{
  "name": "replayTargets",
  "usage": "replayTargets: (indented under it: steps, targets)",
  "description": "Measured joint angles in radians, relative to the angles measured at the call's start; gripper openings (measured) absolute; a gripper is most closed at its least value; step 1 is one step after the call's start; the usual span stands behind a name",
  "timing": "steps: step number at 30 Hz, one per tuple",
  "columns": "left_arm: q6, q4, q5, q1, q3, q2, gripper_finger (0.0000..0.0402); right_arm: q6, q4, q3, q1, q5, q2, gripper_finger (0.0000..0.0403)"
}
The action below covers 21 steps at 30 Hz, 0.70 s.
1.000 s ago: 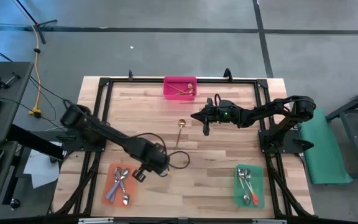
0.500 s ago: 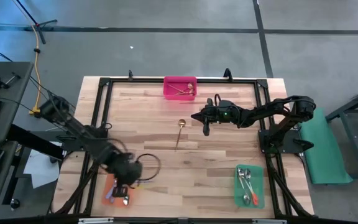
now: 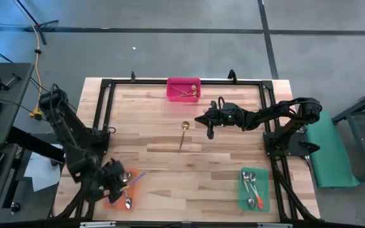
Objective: Sort silverware by color (type)
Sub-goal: Put the purple spoon into the orange bin
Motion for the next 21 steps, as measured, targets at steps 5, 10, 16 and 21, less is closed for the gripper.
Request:
replayTargets:
  steps: [5,10,16,21]
  targets:
    - [-0.154,-0.053,-0.063,-0.103,0.000,0.027,0.0000,0.000,-0.005,0.000,0.000,0.000,0.000,0.0000]
    - [-0.276,-0.109,-0.070,-0.193,0.001,0.070,0.0000,-0.001,-0.007,0.000,0.000,0.000,0.000,0.0000]
    - [-0.401,-0.166,-0.070,-0.263,0.001,0.130,0.0000,-0.001,-0.011,0.000,0.000,0.000,0.000,0.0000]
    - [-0.404,-0.169,-0.067,-0.268,0.001,0.170,0.0000,-0.001,-0.011,0.000,0.000,0.000,0.000,0.0000]
